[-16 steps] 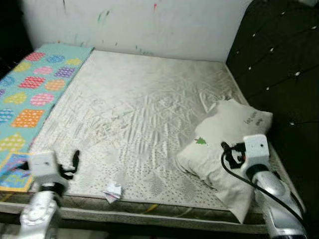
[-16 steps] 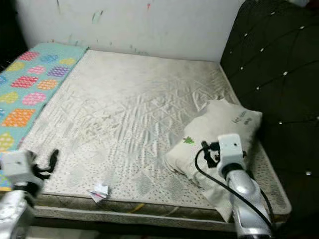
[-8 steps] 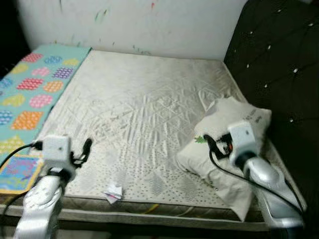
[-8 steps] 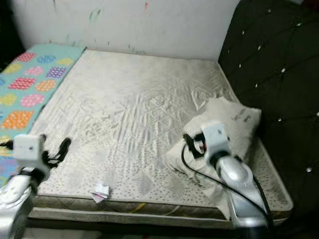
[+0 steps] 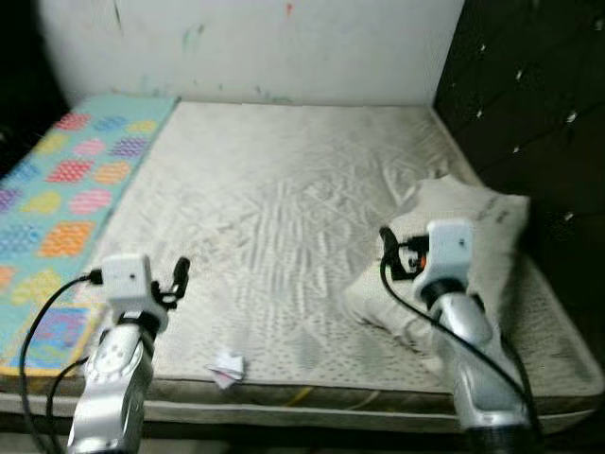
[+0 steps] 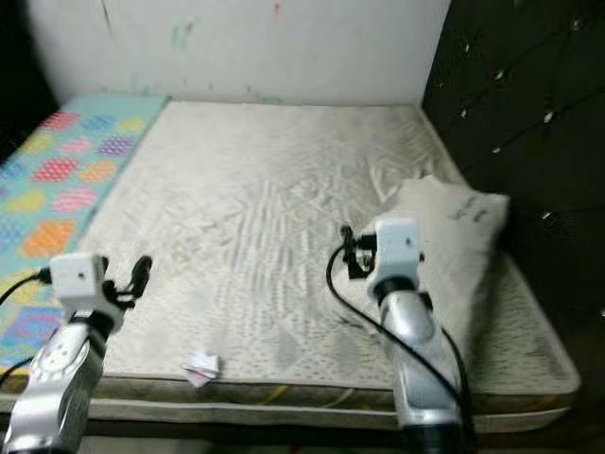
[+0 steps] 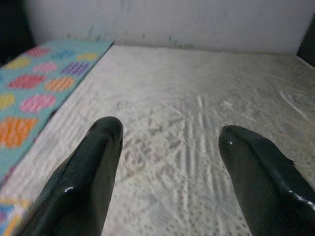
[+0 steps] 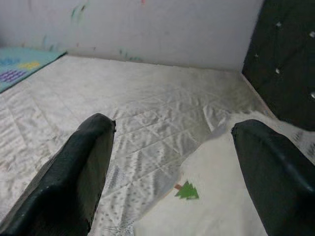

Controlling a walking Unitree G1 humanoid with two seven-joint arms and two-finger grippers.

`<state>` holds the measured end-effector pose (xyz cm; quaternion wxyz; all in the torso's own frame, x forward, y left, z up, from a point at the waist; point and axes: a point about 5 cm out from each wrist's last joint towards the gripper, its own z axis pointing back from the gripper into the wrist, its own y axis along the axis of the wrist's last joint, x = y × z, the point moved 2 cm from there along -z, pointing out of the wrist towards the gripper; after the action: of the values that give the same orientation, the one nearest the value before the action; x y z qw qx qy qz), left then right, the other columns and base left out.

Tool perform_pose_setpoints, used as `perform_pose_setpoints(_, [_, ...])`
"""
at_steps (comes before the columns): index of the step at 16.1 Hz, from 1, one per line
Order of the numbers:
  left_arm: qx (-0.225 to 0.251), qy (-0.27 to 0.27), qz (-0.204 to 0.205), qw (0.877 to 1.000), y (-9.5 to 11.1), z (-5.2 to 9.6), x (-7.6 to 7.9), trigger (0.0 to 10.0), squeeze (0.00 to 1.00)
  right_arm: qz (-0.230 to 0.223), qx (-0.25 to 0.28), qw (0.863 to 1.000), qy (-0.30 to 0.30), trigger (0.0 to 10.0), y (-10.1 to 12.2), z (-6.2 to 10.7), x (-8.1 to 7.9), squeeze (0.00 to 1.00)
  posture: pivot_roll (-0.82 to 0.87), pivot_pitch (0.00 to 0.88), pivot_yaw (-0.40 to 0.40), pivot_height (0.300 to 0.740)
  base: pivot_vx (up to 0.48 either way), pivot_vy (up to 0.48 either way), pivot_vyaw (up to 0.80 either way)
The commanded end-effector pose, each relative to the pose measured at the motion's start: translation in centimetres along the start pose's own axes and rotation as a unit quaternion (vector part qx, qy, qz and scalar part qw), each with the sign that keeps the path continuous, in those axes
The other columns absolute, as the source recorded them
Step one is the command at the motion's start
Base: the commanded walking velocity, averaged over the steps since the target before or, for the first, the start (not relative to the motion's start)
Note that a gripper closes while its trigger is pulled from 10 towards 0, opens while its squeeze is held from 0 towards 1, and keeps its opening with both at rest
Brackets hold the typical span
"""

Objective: Clean up the room

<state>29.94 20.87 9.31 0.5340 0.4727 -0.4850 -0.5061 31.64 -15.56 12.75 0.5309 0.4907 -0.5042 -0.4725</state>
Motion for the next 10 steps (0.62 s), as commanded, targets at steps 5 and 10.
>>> perform_pose_setpoints(5, [0.013, -0.048, -0.033, 0.998, 0.9, -2.0, 1.0, 10.0, 0.0, 0.0, 0.019, 0.999, -0.043, 10.0, 0.0, 0.2, 2.1, 0.0, -0.17, 0.0, 0.129, 0.74, 0.0, 0.0, 0.0])
perform_pose_setpoints(10, [0.008, -0.004, -0.028, 1.0, -0.4, 0.7, -1.1, 10.0, 0.0, 0.005, -0.006, 1.0, -0.019, 10.0, -1.3, 1.5, 2.5, 0.0, -0.11, 0.0, 0.052, 0.74, 0.0, 0.0, 0.0])
